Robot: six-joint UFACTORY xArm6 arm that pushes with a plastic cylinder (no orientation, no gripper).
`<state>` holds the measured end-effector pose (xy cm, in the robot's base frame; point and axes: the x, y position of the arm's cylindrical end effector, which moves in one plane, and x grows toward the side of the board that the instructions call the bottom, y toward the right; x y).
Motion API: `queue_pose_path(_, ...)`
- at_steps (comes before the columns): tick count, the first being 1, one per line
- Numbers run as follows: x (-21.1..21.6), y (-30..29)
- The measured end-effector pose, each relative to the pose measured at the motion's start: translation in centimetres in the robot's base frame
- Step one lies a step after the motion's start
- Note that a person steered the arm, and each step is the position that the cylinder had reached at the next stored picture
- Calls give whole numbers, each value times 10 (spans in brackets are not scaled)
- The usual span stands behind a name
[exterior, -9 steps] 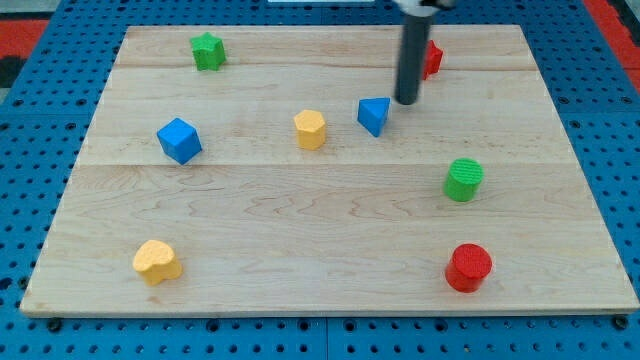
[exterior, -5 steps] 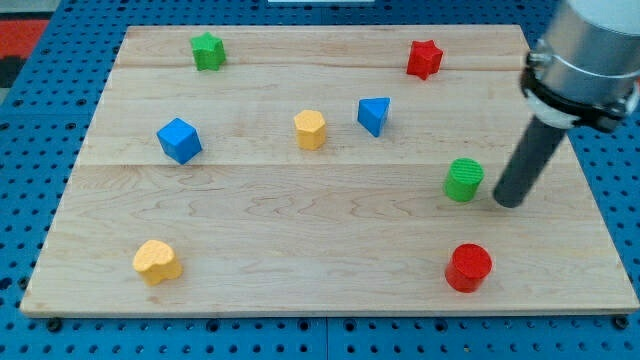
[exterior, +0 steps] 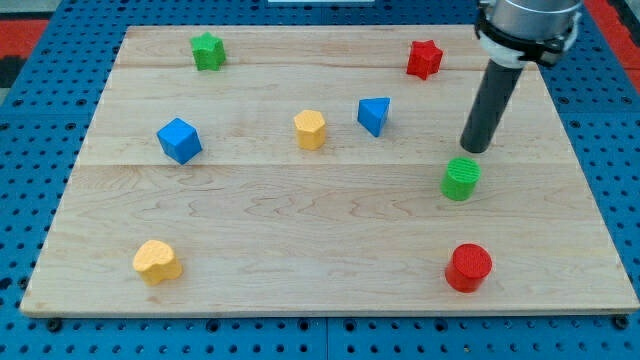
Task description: Move the green circle above to the yellow hexagon
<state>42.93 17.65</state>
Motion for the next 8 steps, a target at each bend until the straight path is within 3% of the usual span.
queue_pose_path(1, 62, 35)
queue_pose_path(2, 77, -53)
queue_pose_path(3, 43, -63)
queue_pose_path(4, 29, -15)
queue_pose_path(5, 44, -3)
queue_pose_path(6, 0, 21)
queue_pose_path(7, -86, -33)
queue_pose_path(8, -133, -62)
